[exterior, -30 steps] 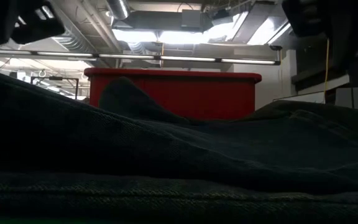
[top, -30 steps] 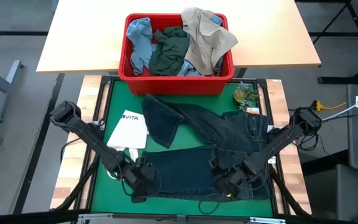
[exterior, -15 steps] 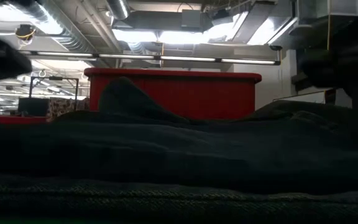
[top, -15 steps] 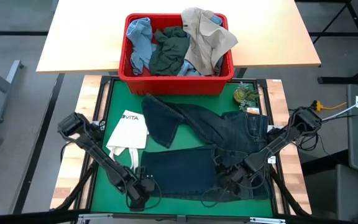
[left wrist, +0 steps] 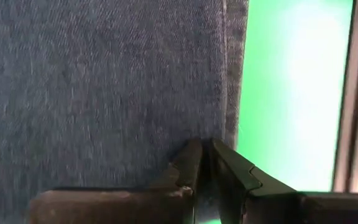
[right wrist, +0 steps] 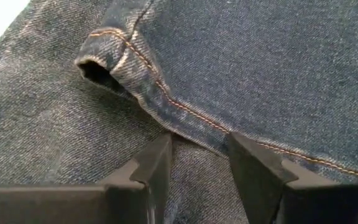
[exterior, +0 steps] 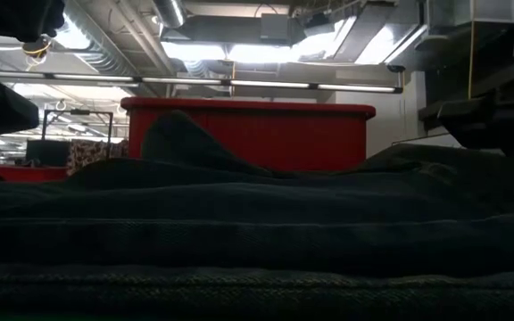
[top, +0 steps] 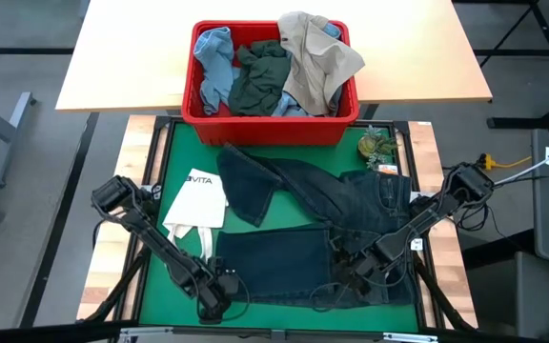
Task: Fold laundry
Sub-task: Fold the dark blue pants
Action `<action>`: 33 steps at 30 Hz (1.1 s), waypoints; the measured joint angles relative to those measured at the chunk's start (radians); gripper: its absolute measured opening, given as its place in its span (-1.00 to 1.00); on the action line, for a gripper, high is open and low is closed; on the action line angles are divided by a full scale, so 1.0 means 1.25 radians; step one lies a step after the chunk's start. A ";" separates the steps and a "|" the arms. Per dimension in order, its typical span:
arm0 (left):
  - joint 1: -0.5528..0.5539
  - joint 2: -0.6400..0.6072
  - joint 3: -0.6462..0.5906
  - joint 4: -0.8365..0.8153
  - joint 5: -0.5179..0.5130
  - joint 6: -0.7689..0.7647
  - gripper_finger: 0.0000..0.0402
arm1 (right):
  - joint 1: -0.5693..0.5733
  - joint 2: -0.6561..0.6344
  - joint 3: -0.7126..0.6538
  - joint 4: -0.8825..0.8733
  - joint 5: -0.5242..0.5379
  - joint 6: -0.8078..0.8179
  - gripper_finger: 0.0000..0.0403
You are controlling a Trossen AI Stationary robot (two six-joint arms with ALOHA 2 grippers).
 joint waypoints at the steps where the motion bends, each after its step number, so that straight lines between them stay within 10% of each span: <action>1: 0.003 -0.009 -0.001 -0.002 0.010 -0.007 -0.85 | -0.001 0.000 0.004 -0.004 -0.006 0.000 -0.20; 33: -0.060 -0.050 -0.001 0.001 -0.101 -0.049 -0.85 | 0.001 0.102 0.167 -0.084 0.020 -0.086 -0.20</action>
